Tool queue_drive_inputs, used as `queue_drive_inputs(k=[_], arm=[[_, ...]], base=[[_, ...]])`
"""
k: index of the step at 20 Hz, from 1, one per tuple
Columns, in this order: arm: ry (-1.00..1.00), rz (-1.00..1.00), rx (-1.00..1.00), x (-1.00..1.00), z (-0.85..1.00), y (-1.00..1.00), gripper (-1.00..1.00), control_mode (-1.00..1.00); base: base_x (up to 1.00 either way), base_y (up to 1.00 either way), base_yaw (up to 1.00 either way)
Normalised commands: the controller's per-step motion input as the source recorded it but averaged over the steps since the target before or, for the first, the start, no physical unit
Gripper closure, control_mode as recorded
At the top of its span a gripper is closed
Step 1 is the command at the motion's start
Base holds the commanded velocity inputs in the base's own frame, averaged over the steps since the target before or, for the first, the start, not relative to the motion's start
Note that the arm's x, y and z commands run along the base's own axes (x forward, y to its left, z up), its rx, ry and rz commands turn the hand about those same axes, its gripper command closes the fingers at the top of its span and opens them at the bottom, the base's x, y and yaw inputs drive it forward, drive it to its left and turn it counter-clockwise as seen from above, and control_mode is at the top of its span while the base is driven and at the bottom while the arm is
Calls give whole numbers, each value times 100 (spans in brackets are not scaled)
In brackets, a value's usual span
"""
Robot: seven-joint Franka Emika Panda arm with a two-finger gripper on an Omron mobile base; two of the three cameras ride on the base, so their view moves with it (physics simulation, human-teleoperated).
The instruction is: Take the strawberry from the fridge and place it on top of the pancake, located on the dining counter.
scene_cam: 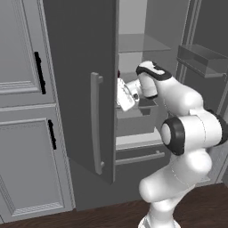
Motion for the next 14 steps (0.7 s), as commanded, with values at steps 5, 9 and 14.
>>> queue_drive_inputs(k=[5, 9, 14], arm=[[28, 0, 20, -35, 0, 69, -100, -100], [15, -1, 4, -47, 0, 97, -100, -100], [2, -9, -8, -22, 1, 99, -100, -100]], base=[[0, 0, 0], [0, 0, 0], [0, 0, 0]])
